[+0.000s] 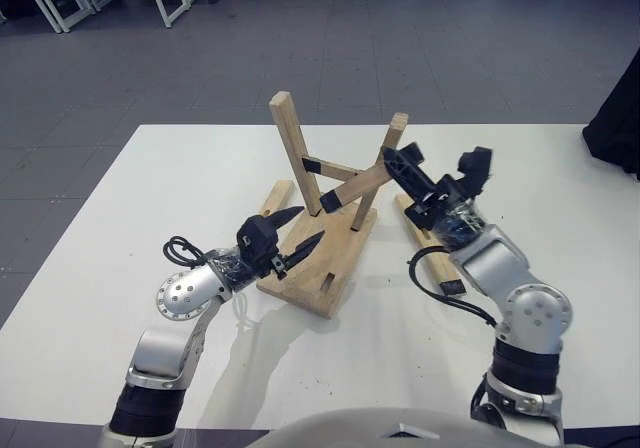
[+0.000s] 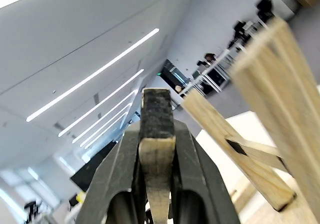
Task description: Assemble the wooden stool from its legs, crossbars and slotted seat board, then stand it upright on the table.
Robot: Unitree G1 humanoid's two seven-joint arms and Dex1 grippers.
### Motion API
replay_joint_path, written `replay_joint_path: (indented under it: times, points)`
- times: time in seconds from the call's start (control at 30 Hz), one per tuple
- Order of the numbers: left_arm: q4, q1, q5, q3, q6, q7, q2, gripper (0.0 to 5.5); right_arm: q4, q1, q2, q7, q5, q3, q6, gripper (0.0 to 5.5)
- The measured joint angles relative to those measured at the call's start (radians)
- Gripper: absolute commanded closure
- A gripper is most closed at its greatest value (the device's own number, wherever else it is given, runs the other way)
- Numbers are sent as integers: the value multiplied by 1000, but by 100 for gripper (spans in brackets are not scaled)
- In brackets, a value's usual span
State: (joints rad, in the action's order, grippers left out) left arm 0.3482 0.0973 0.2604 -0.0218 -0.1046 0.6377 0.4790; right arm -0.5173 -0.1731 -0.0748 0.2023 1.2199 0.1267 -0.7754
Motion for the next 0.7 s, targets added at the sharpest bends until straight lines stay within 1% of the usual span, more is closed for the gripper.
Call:
replay_joint_path:
  times: [0.1, 0.13, 0.17, 0.2, 0.27, 0.37, 0.5, 0.7]
  points:
    - [14, 27, -15, 36, -4, -88, -33, 273, 47, 56, -158, 70, -48, 25, -35, 510]
    - [18, 38, -14, 74, 0, -157, -81, 273, 131, 34, -223, 61, -125, 51, -34, 510]
    - [21, 50, -13, 93, 4, -190, -99, 273, 172, 15, -257, 57, -162, 65, -26, 510]
    - [21, 60, -18, 113, 10, -248, -141, 273, 230, -32, -296, 41, -221, 77, -14, 510]
    - [21, 65, -29, 113, 23, -306, -191, 273, 263, -101, -333, 29, -329, 54, 18, 510]
    - [27, 65, -1, 118, 0, -380, -267, 273, 316, -151, -339, 24, -444, 2, 34, 510]
    - [21, 50, 1, 155, -3, -418, -276, 273, 331, -166, -335, 29, -497, -4, 34, 510]
    - [-34, 7, -54, 138, 4, -469, -305, 273, 327, -95, -292, 29, -562, -38, 37, 510]
